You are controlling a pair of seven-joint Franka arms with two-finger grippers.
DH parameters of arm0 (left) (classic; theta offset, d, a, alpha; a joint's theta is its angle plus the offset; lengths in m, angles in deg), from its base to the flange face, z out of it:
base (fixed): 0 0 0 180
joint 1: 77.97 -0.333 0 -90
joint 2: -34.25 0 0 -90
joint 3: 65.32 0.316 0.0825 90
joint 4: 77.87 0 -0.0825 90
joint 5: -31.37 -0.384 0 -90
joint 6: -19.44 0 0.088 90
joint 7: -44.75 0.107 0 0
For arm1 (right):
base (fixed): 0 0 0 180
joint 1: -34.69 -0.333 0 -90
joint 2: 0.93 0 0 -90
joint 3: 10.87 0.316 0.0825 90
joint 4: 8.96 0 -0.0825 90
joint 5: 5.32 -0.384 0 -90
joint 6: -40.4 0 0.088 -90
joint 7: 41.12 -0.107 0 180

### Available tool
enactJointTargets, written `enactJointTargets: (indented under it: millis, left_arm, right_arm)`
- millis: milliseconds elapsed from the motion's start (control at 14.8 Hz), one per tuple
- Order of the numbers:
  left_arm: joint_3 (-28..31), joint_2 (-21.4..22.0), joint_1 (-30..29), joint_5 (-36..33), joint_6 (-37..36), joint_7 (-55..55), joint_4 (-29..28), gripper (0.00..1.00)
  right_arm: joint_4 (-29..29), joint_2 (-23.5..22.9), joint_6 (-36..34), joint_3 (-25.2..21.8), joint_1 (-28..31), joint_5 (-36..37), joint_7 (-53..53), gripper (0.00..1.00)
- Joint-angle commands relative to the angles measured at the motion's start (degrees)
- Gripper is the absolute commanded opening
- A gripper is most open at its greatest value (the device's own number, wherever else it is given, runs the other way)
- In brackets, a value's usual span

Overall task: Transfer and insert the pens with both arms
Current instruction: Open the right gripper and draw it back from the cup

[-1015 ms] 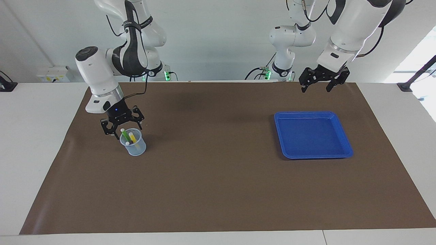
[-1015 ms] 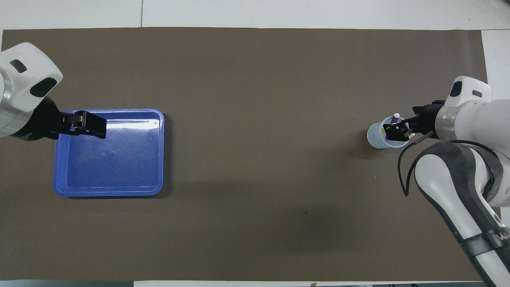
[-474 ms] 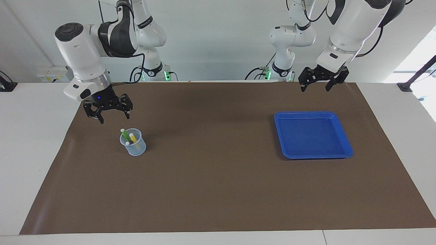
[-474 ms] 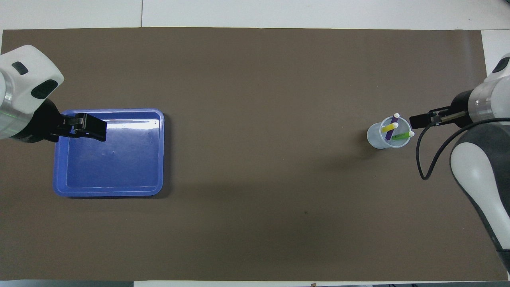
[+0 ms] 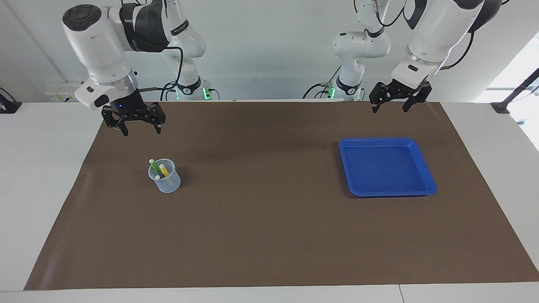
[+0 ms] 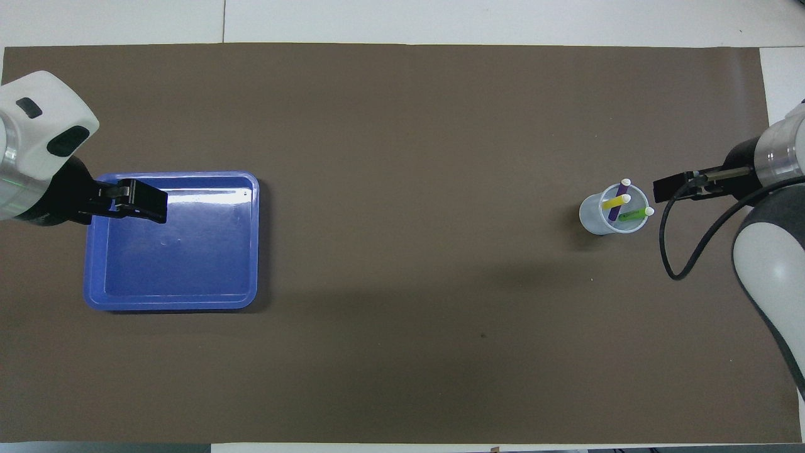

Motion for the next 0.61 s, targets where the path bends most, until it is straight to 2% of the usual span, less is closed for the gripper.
enactJointTargets:
  millis: [0,406,542]
  left_arm:
    - [0.01,1.40,-0.44,0.14,0.20,0.30,-1.36,1.00]
    - [0.01,1.40,-0.61,1.01,0.20,0.48,-1.62,1.00]
    - [0.01,1.40,-0.61,1.20,0.11,0.48,-1.71,1.00]
  right_arm:
    - [2.45,-0.79,-1.52,0.38,0.16,0.90,-1.35,1.00]
    - [8.26,-3.60,-5.39,0.38,0.08,0.02,-1.43,1.00]
    - [8.35,-3.69,-5.83,-0.58,-2.81,0.45,-3.00,1.00]
